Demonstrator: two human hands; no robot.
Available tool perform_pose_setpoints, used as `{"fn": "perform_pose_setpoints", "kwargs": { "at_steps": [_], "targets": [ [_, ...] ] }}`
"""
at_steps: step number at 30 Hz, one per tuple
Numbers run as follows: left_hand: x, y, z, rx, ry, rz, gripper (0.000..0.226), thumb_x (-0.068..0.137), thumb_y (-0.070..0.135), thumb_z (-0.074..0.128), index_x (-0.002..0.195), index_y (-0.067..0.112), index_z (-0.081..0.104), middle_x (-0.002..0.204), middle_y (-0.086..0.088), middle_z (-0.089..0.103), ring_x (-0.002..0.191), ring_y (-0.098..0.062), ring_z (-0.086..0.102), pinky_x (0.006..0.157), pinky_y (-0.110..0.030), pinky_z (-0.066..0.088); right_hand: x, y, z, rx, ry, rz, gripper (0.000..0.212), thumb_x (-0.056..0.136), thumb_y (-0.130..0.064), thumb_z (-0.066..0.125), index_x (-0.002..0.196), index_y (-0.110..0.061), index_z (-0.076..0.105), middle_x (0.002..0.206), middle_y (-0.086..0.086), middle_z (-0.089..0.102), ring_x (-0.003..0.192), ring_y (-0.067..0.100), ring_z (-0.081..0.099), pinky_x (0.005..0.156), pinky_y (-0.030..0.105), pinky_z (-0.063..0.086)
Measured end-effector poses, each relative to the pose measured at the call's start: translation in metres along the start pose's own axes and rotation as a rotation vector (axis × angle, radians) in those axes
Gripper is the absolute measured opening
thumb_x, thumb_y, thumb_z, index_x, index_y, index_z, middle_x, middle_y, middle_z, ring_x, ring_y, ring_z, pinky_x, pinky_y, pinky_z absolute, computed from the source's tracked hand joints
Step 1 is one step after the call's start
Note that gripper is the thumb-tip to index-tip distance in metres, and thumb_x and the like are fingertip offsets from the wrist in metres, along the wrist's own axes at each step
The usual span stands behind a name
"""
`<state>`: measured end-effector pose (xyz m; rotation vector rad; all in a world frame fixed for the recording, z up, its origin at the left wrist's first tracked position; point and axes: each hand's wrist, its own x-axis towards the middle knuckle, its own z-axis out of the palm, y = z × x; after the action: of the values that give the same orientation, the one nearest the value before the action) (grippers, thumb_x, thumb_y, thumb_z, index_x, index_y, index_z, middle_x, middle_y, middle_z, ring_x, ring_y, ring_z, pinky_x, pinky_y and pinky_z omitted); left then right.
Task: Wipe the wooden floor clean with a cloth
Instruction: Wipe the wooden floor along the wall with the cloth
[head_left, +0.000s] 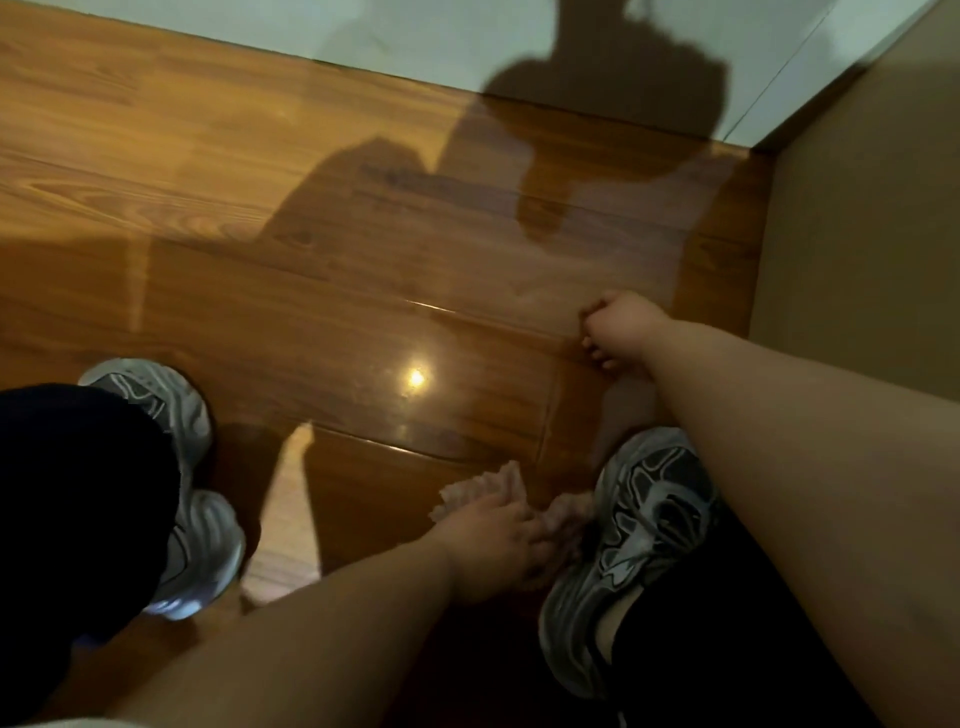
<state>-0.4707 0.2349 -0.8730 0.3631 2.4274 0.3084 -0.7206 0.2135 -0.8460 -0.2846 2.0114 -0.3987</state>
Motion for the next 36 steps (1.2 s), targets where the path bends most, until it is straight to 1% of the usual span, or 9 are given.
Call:
{"fn": "perform_pose_setpoints", "kwargs": {
  "at_steps": [5,9,15,19,22,26,29,31,36],
  "targets": [
    [-0.057,-0.082,0.009,-0.155,0.209,-0.470,0.054,0.085,0.046,0.053,0.136,0.032,0.042,0.133,-0.005,0.038,0.123,-0.029,0.038,0.096,-0.038,0.033,-0.003,-0.018,0.016,-0.138,0.171,-0.228,0.036,0.095,-0.026,0.051,0.129,-0.016,0.051,0.130,0.015,0.056,0.115,0.032,0.054,0.092,0.033,0.044],
    [-0.099,-0.121,0.022,-0.362,0.300,-0.893,0.059,0.088,0.053,0.053,0.143,0.043,0.032,0.160,-0.001,0.009,0.145,-0.028,0.012,0.110,-0.053,0.024,-0.007,-0.021,0.031,-0.257,0.260,-0.242,0.067,0.093,-0.020,0.050,0.151,-0.033,0.021,0.162,0.004,0.002,0.148,0.031,0.003,0.118,0.040,0.013],
    [-0.084,-0.014,0.058,-0.090,0.278,-0.269,0.054,0.080,0.033,0.048,0.133,0.028,0.055,0.146,-0.004,0.044,0.134,-0.017,0.042,0.104,-0.041,0.040,-0.003,-0.013,0.061,-0.373,0.132,-0.140,0.078,0.091,-0.023,0.051,0.151,-0.044,0.005,0.161,0.001,-0.017,0.148,0.031,-0.011,0.120,0.045,0.008],
    [-0.061,0.018,0.069,-0.136,0.020,0.053,0.060,0.098,0.025,0.028,0.153,0.027,0.006,0.154,0.006,-0.018,0.143,-0.014,-0.015,0.116,-0.043,-0.008,-0.006,-0.005,0.079,-0.362,0.123,-0.106,0.078,0.091,-0.024,0.051,0.152,-0.043,0.005,0.160,0.000,-0.019,0.147,0.031,-0.014,0.120,0.047,0.009],
    [-0.081,-0.034,0.075,-0.189,0.209,-0.295,0.059,0.096,0.027,0.018,0.151,0.031,-0.002,0.151,0.010,-0.023,0.146,-0.015,-0.012,0.113,-0.040,-0.015,-0.009,-0.004,0.081,-0.385,0.133,-0.114,0.079,0.091,-0.025,0.052,0.152,-0.042,0.005,0.161,0.002,-0.017,0.147,0.032,-0.013,0.120,0.047,0.008],
    [-0.147,-0.114,0.080,-0.394,0.365,-1.193,0.056,0.102,0.025,0.033,0.153,0.012,0.015,0.160,-0.012,-0.004,0.147,-0.028,0.000,0.117,-0.040,-0.002,-0.010,-0.011,0.082,-0.376,0.135,-0.105,0.079,0.091,-0.023,0.051,0.152,-0.041,0.004,0.161,0.002,-0.018,0.147,0.032,-0.012,0.120,0.046,0.008],
    [-0.142,-0.109,0.077,-0.474,0.394,-1.365,0.058,0.100,0.027,0.034,0.152,0.005,0.017,0.159,-0.019,0.002,0.146,-0.034,0.000,0.119,-0.041,0.001,-0.012,-0.022,0.085,-0.352,0.138,-0.127,0.079,0.091,-0.021,0.051,0.152,-0.041,0.005,0.161,0.002,-0.017,0.148,0.031,-0.010,0.120,0.046,0.008],
    [-0.123,-0.074,0.081,-0.483,0.431,-1.192,0.061,0.097,0.024,0.038,0.153,0.017,0.014,0.161,-0.011,0.000,0.147,-0.030,0.003,0.118,-0.046,0.007,-0.013,-0.030,0.091,-0.349,0.118,-0.161,0.078,0.091,-0.021,0.050,0.152,-0.042,0.004,0.161,0.002,-0.017,0.148,0.031,-0.010,0.120,0.046,0.009],
    [-0.097,-0.026,0.082,-0.260,0.184,-0.084,0.061,0.091,0.025,0.039,0.149,0.036,0.024,0.153,0.011,-0.013,0.144,-0.015,-0.009,0.115,-0.049,-0.006,-0.015,-0.036,0.101,-0.404,0.091,-0.214,0.076,0.091,-0.026,0.049,0.151,-0.043,0.005,0.161,0.000,-0.014,0.148,0.029,-0.009,0.120,0.043,0.009]
  ]
}}
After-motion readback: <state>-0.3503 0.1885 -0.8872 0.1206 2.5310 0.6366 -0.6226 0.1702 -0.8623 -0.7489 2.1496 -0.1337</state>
